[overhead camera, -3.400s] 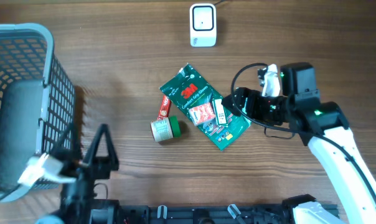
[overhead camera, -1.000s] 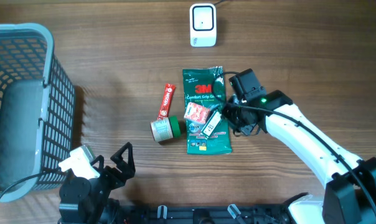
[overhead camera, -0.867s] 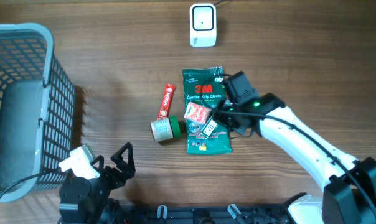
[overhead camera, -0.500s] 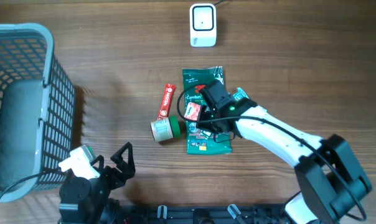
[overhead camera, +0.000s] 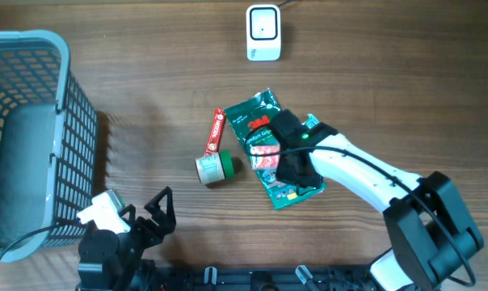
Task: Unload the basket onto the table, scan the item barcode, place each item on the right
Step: 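Lower the right gripper onto the pile and grasp the green-white box, then lift the green-white box and carry it to the white scanner, then carry the scanned box away to the right side of the table, then move the right gripper back over the pale green wipes pack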
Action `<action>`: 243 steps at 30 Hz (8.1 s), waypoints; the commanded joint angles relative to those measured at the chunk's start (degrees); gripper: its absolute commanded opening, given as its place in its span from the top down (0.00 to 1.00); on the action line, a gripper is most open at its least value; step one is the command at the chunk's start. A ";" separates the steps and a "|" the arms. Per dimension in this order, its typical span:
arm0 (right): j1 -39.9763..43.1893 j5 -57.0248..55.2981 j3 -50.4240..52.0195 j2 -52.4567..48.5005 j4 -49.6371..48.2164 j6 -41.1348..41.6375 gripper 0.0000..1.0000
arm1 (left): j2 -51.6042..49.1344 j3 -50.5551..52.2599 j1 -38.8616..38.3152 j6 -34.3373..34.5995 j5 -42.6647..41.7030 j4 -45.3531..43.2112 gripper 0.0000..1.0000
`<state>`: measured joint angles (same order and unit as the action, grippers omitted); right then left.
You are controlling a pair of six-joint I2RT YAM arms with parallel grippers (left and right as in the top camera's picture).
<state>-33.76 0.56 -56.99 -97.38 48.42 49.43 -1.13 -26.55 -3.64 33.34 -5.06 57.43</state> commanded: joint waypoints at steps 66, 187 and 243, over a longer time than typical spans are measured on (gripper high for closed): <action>5.55 15.02 -2.60 1.05 -1.86 -31.39 0.94 | 0.00 0.31 0.33 0.13 -0.26 3.48 0.00; 47.23 -33.29 -33.99 -19.93 -4.17 -19.96 0.96 | 0.00 0.31 0.33 0.13 -0.28 3.48 0.00; 16.57 -3.69 0.28 -1.79 -11.30 -18.91 0.96 | 0.00 0.31 0.33 0.13 -0.26 3.50 0.00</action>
<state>-16.84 -2.31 -57.08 -98.28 37.36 29.82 -1.17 -26.50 -3.64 33.36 -5.06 61.10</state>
